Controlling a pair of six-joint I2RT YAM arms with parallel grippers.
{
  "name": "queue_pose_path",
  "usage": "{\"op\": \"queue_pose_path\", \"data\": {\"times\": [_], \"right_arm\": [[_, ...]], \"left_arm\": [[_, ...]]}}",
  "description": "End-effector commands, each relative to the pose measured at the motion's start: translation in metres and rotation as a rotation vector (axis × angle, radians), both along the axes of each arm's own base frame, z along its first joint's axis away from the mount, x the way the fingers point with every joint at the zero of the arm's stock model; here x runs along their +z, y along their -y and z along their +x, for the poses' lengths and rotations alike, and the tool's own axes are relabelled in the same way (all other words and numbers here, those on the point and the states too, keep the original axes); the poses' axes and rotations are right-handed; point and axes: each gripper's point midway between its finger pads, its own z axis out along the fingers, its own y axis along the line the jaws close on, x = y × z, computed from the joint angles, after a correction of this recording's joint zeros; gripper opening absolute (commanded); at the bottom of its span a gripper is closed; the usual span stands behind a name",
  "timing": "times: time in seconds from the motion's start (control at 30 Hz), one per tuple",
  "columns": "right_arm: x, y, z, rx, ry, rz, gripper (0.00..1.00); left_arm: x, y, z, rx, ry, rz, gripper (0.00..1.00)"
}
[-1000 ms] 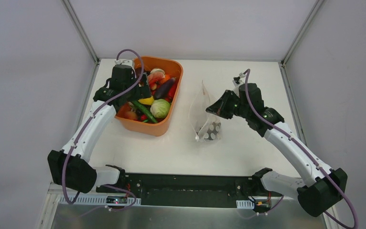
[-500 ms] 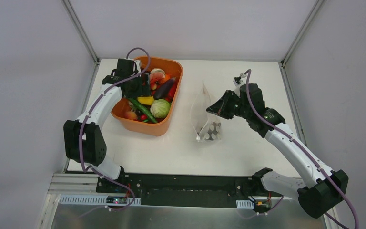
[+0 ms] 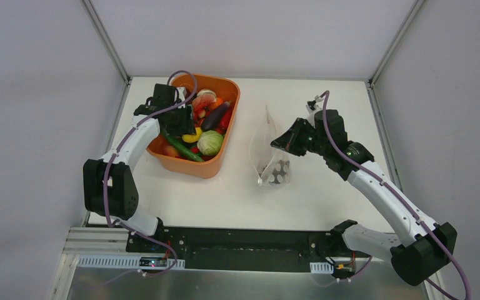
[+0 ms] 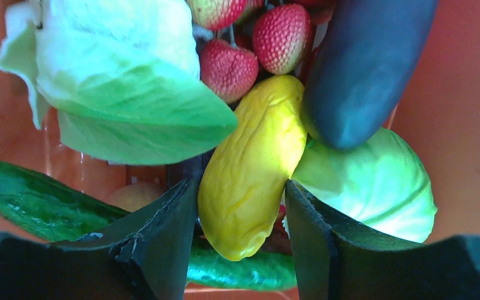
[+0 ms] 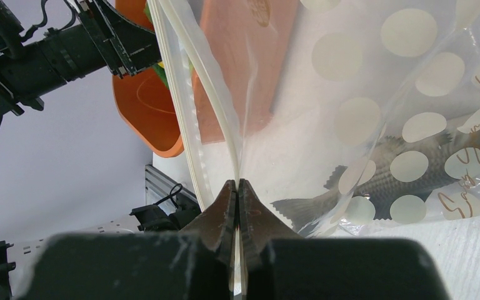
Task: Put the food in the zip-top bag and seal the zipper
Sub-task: Pick up the fake fruit from the bin.
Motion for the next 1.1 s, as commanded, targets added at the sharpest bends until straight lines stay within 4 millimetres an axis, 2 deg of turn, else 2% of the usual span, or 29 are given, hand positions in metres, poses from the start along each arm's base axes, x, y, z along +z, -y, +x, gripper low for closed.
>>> {"op": "queue_pose_path", "data": {"times": [0.0,0.23,0.43,0.57,0.77,1.07], "right_arm": [[0.006,-0.004,0.001,0.018,0.03,0.016,0.0],[0.007,-0.004,-0.001,0.022,0.032,0.025,0.0],[0.008,-0.002,-0.002,0.018,0.038,0.025,0.0],[0.008,-0.002,-0.002,0.019,0.038,0.026,0.0],[0.009,-0.002,-0.003,0.017,0.038,0.032,0.0],[0.015,-0.002,-0.004,0.007,0.05,0.052,0.0]], "left_arm": [[0.013,0.004,-0.013,-0.013,0.023,-0.037,0.54],[0.017,0.007,-0.02,-0.017,0.031,-0.06,0.41],[0.017,0.006,-0.03,-0.021,0.022,-0.062,0.17],[0.031,0.002,-0.038,0.0,0.06,-0.058,0.03],[0.062,-0.005,-0.049,0.044,0.161,-0.066,0.0],[0.106,-0.002,-0.067,0.086,0.279,-0.151,0.0]]}}
